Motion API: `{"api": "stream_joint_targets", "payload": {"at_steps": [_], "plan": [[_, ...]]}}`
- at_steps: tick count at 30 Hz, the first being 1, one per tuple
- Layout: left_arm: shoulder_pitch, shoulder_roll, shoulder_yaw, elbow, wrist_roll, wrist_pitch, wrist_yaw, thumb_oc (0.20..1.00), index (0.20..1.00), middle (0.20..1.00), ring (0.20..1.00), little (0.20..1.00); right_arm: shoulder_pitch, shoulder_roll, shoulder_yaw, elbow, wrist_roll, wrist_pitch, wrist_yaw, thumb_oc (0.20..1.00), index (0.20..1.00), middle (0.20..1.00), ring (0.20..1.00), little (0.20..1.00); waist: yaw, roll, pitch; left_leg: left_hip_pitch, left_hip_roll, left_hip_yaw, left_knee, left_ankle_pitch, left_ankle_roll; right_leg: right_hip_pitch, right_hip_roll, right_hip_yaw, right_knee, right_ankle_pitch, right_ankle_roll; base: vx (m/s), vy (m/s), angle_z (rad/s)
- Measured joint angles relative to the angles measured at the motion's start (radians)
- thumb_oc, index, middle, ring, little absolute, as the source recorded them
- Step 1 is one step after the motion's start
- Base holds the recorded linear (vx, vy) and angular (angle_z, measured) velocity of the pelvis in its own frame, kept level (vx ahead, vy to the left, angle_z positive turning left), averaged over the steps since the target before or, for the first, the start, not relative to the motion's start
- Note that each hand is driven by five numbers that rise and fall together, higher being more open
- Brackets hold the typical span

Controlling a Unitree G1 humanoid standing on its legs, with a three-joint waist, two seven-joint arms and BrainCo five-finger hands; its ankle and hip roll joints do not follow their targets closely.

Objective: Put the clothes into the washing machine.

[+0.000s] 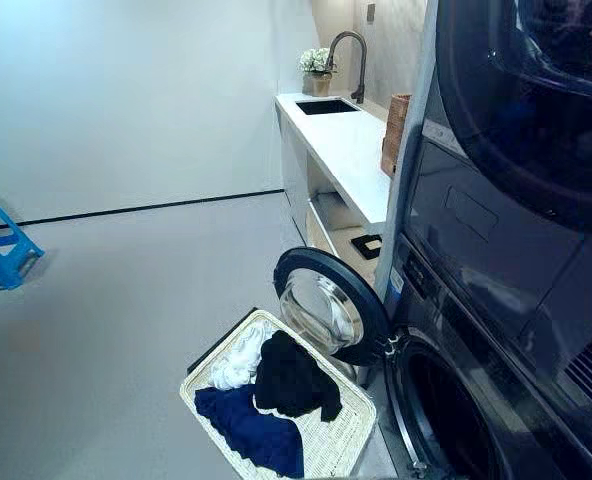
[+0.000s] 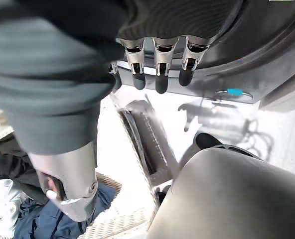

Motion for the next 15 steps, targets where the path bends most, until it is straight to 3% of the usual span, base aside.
{"api": "stream_joint_targets", "payload": {"at_steps": [15], "plan": [[0.001,-0.001,0.010,0.001,-0.039,-0.003,0.027,1.000,1.000,1.000,1.000,1.000,0.000,0.000,0.000,0.001,0.000,0.000,0.000,1.000,1.000,1.000,1.000,1.000,0.001,-0.001,0.001,-0.001,0.000,0.000,0.000,0.000,0.000,-0.001,0.000,0.000,0.000,0.000,0.000,0.02,0.002,-0.02]]}}
